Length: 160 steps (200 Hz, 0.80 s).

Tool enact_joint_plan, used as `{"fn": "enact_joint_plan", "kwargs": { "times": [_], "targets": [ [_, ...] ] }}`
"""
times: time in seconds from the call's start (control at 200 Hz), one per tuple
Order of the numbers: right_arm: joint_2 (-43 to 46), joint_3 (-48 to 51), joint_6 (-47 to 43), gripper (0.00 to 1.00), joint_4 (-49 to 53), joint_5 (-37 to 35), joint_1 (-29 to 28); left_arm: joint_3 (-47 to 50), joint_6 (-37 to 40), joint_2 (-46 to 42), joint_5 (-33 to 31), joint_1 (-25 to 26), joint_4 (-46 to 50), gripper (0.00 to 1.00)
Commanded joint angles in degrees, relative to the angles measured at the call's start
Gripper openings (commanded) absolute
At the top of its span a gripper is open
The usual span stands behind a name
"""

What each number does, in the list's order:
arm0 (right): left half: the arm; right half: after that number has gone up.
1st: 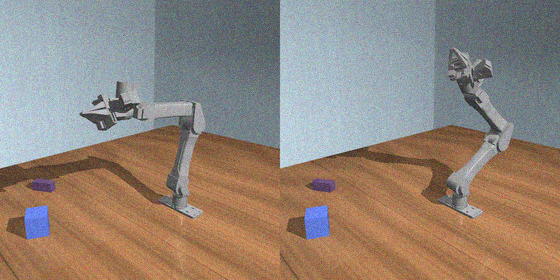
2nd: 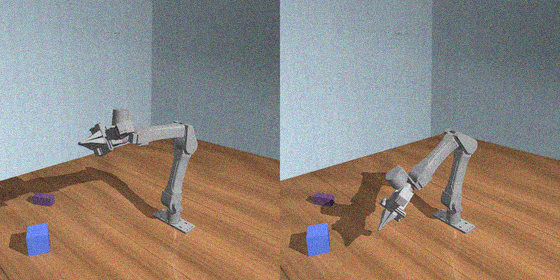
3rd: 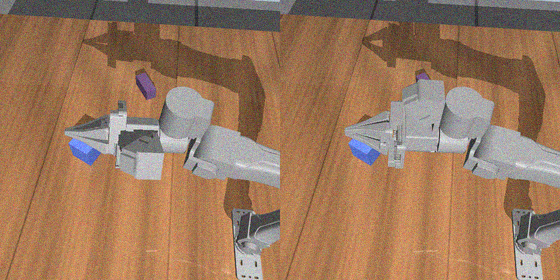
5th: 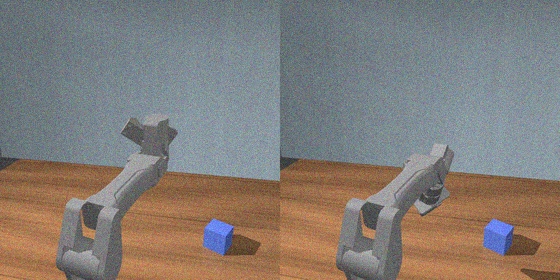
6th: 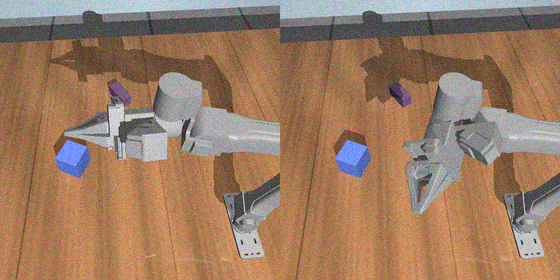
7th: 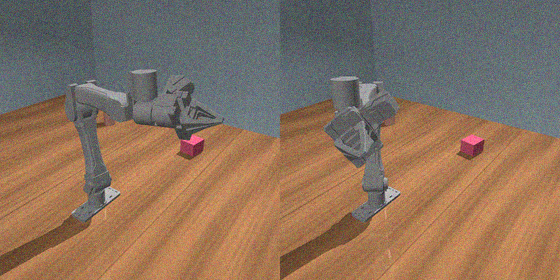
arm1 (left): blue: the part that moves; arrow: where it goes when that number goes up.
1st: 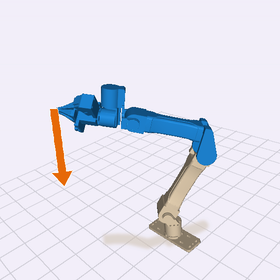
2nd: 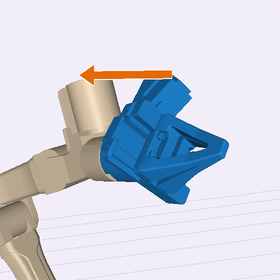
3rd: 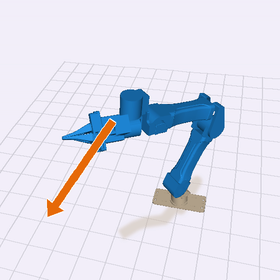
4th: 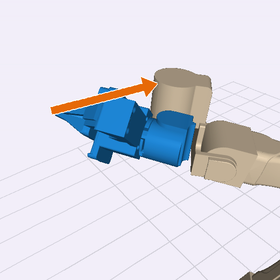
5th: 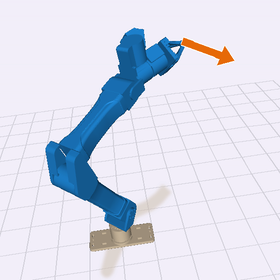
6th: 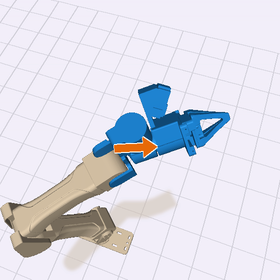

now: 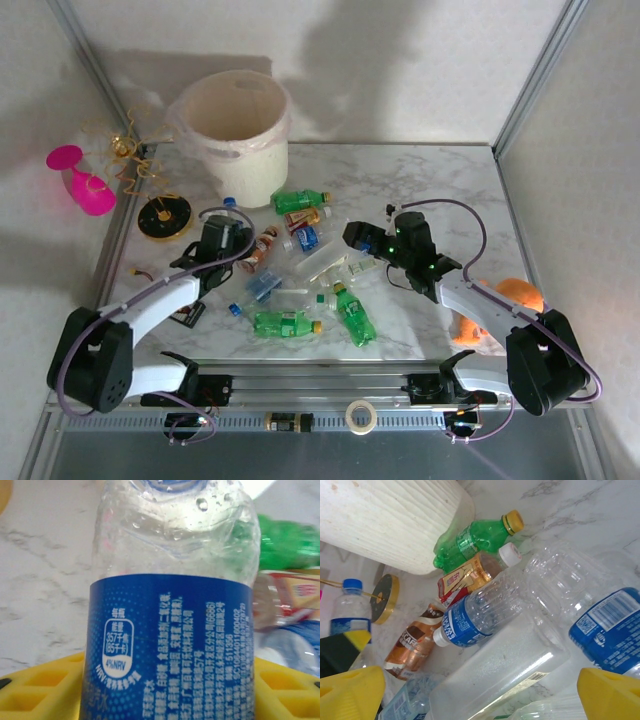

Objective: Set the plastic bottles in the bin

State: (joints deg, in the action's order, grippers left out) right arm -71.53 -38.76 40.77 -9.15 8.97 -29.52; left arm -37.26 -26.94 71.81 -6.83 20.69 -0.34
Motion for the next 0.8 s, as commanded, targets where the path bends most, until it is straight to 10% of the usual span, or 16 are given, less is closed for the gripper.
{"fn": "enact_joint_plan", "kwargs": {
  "times": [0.0, 0.275, 0.796],
  "targets": [
    [2.70, -0.73, -2.12, 0.99, -0.16, -1.33, 0.93, 1.35, -3.46, -3.75, -1.68, 3.79, -2.30, 0.30],
    [5.57, -1.37, -5.22, 0.99, 4.77, -4.41, 1.48, 0.50, -6.99, -8.54, -1.87, 14.08, -9.74, 0.00],
    [10.49, 3.07, -3.88, 0.99, 3.00, -2.30, 1.44, -27.28, 8.82, 1.58, -5.65, 14.83, -8.43, 0.00]
  ]
}}
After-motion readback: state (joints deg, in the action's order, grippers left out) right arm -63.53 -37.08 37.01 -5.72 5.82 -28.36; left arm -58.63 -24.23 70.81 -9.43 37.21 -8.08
